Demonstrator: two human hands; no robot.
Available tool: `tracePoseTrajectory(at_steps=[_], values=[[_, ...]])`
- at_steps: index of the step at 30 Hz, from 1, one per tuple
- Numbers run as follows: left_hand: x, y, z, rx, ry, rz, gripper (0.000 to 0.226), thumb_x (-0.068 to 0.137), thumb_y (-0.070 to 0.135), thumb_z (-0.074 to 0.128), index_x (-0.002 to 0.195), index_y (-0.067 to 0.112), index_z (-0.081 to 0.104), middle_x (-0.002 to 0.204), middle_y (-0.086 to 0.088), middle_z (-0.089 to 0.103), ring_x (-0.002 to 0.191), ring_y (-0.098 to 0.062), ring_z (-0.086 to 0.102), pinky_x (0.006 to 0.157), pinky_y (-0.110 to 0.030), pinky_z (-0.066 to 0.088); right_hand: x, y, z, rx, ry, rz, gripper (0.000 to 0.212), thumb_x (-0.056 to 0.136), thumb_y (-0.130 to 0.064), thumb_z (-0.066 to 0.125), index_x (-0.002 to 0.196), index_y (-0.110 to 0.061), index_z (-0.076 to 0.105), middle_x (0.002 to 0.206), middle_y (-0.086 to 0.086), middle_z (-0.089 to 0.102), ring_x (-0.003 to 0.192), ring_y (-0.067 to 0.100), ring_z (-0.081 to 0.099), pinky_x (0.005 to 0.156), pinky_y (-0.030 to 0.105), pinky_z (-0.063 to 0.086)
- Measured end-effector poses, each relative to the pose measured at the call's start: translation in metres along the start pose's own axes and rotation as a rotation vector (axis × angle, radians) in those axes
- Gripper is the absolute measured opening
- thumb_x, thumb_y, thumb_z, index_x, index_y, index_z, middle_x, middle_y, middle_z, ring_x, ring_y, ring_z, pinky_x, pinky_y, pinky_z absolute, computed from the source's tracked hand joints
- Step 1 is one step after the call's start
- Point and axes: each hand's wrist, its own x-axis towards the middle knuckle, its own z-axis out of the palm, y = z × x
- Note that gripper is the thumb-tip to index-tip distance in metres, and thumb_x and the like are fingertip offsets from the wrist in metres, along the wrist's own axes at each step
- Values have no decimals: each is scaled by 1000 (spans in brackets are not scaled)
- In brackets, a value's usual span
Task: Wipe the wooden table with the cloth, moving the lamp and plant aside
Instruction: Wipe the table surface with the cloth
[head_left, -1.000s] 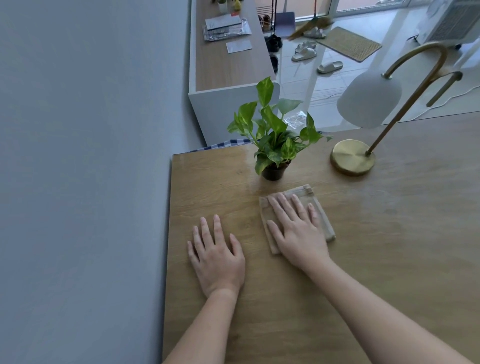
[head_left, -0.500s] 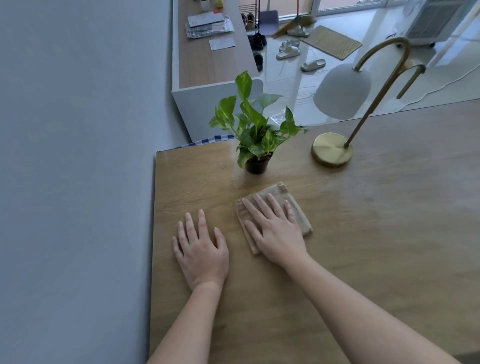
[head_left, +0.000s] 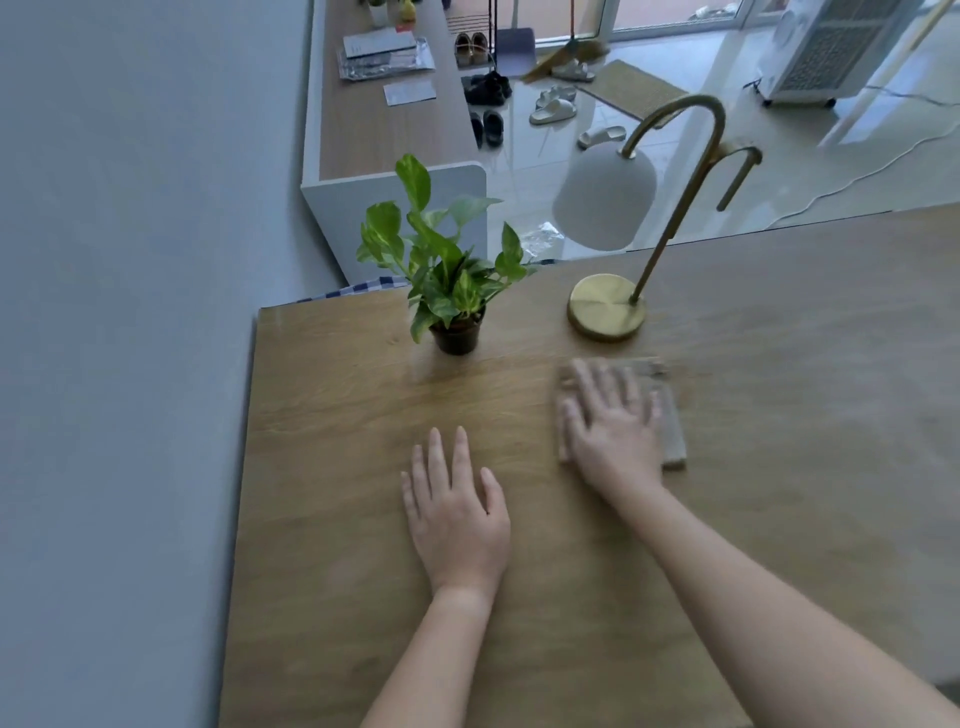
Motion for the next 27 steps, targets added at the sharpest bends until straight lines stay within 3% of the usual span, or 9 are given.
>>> tracePoseTrajectory(at_steps=[2,4,6,9,13,18,22,24,27], values=[[-5,24,10,18,-14,17,63,104,44,42,164,26,42,173,-6,34,161,-29,29,131,-52,23,-30,5,5,-20,-53,-172,63,107,-65,20,164,-54,-2,173,-22,-8,162,10,-12,130,50,-8],[-14,40,19,65,-35,35,65,104,45,39,166,25,38,174,-7,32,161,-30,27,131,-53,24,-53,39,-1,-49,-62,-223,62,106,-67,20,163,-56,-2,174,-25,-4,161,6,-12,131,48,-5],[-18,43,25,135,-38,39,67,105,47,34,168,26,32,176,-5,27,163,-29,22,132,-53,21,-51,89,-18,-62,-40,-171,63,103,-69,18,163,-58,1,174,-26,0,161,5,-7,131,47,-1],[-15,47,30,166,-23,11,66,105,48,33,168,29,31,176,-3,26,164,-27,20,133,-51,16,-3,152,-50,-63,13,44,66,100,-70,12,164,-54,5,176,-20,4,163,12,-1,131,50,-1],[-15,49,33,161,-13,-10,64,105,50,33,167,32,34,176,0,28,164,-24,20,134,-48,15,44,134,-49,-32,29,159,65,106,-61,16,167,-46,3,177,-13,-2,163,20,-5,129,56,-6],[-22,54,34,125,14,-34,61,105,46,42,164,29,42,173,-2,35,162,-25,25,133,-48,17,-58,93,-9,-13,-59,-225,64,107,-62,18,166,-48,0,175,-17,-5,163,16,-9,129,54,-9],[-37,54,35,51,143,-105,53,107,28,55,157,13,52,165,-13,45,153,-38,39,125,-57,32,-165,156,-5,-37,-120,-455,61,109,-64,24,166,-51,5,175,-22,3,163,12,-2,130,51,0],[-59,68,41,33,193,-131,53,107,30,51,155,10,53,163,-17,47,150,-41,41,125,-57,32,-169,218,-26,-103,-99,-422,61,107,-67,21,164,-55,3,174,-25,2,163,8,-2,131,49,0],[-93,102,50,10,164,-106,53,107,32,48,156,12,52,164,-14,46,153,-37,39,129,-54,26,-122,289,-62,-132,-80,-214,62,104,-71,13,163,-57,-1,173,-26,-5,162,7,-8,131,48,-3]])
